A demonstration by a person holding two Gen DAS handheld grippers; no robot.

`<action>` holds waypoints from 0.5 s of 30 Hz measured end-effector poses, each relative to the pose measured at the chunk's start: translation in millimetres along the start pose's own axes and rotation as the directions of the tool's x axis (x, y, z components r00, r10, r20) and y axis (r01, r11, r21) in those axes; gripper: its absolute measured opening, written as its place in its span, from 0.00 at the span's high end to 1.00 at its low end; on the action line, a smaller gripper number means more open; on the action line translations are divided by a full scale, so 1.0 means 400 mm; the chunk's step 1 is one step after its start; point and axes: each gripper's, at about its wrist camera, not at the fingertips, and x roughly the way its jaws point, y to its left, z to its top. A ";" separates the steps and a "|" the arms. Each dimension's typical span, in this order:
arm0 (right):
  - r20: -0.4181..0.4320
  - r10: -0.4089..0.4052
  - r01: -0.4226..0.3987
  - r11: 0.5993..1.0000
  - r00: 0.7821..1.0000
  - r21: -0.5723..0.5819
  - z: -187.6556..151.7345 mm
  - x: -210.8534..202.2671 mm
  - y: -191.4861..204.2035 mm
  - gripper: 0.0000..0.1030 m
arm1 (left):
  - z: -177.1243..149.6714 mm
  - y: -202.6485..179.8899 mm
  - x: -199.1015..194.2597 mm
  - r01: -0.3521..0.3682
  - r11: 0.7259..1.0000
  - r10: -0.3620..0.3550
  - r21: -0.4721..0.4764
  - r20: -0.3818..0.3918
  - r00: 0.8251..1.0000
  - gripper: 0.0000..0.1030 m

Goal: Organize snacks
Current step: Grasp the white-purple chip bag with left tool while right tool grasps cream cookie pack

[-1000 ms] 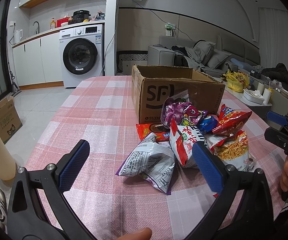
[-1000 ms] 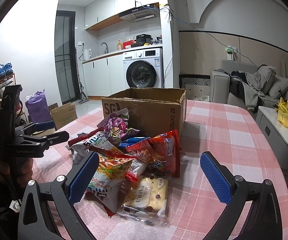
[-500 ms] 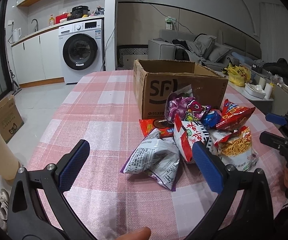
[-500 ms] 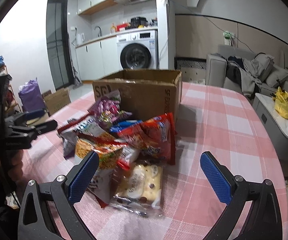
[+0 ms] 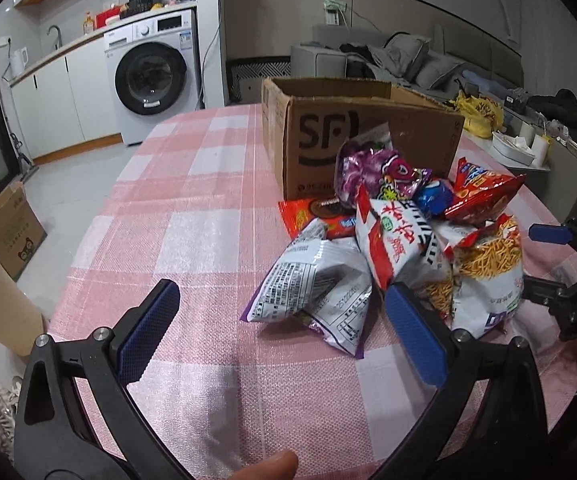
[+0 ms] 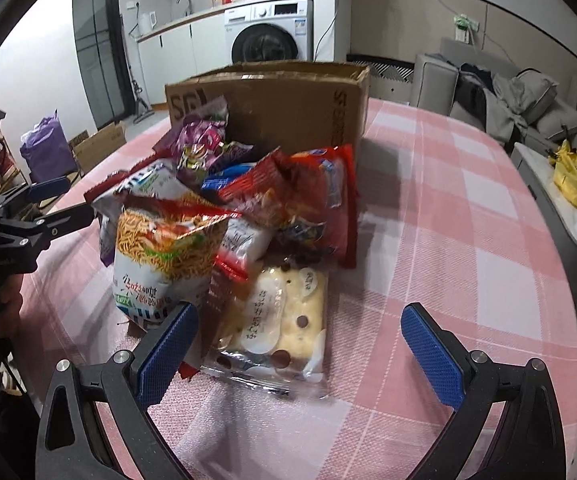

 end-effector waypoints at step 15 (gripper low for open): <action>-0.113 -0.012 0.015 1.000 0.994 0.024 0.006 0.080 -0.023 0.00 | 0.008 -0.019 0.092 0.035 0.999 -0.031 0.036 -0.117 0.993 0.01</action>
